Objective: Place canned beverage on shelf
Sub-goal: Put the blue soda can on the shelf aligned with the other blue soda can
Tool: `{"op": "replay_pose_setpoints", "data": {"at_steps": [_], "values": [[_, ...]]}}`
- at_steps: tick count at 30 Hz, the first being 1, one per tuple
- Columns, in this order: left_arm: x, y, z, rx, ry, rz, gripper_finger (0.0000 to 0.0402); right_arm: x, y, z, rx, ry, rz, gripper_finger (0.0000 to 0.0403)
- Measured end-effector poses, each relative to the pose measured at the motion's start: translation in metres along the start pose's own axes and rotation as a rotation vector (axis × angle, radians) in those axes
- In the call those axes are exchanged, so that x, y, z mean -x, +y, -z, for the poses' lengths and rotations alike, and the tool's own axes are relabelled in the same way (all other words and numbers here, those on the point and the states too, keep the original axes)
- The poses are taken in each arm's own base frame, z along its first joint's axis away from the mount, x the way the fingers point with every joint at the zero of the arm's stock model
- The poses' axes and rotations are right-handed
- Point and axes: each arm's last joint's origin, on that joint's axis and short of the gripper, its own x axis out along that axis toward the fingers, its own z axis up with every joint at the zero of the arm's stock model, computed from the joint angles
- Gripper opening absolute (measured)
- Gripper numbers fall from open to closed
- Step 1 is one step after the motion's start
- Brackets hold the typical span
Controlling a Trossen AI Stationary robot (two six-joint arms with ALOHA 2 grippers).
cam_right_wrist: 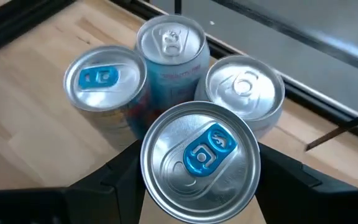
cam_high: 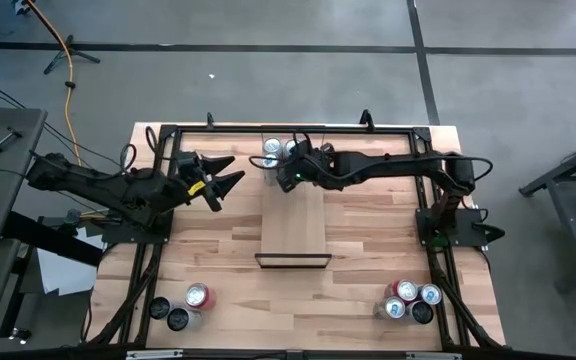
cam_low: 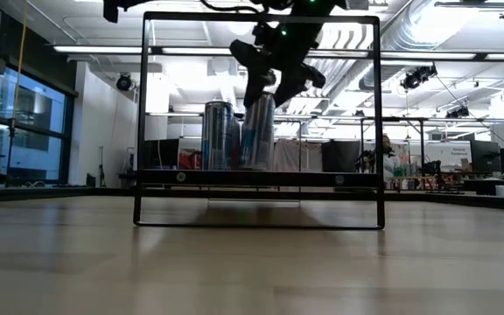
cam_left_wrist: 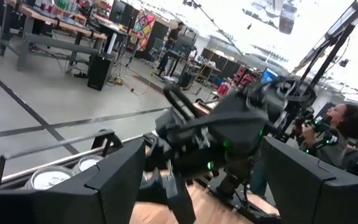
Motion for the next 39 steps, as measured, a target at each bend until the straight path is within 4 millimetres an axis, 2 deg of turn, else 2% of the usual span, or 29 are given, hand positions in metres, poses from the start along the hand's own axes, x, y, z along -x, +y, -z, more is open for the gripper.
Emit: {"op": "replay_pose_setpoints", "data": {"at_steps": [5, 9, 19, 25, 29, 35, 39], "values": [[-0.002, -0.001, 0.003, -0.002, 0.006, -0.002, 0.0278, -0.007, 0.011, -0.009, 0.088, 0.045, 0.05, 0.0225], [-0.002, -0.001, 0.002, -0.001, 0.007, 0.005, 0.0278, -0.016, 0.018, -0.007, 0.1, 0.079, 0.023, 0.0225], [0.001, 0.0, -0.002, 0.011, -0.005, 0.011, 0.0278, -0.02, 0.02, -0.004, 0.083, 0.074, 0.029, 0.0226], [0.002, 0.0, -0.003, 0.014, -0.009, 0.013, 0.0278, -0.021, 0.021, -0.005, 0.074, 0.062, 0.02, 0.0299], [0.002, 0.0, -0.003, 0.013, -0.008, 0.012, 0.0278, -0.022, 0.019, -0.007, 0.09, 0.065, 0.022, 0.0319], [0.002, 0.0, -0.003, 0.013, -0.008, 0.012, 0.0278, -0.013, 0.02, -0.016, 0.158, 0.059, -0.021, 0.0323], [0.002, 0.0, -0.002, 0.009, 0.002, 0.028, 0.0278, 0.006, 0.013, -0.024, 0.366, 0.101, -0.083, 0.0324]]}}
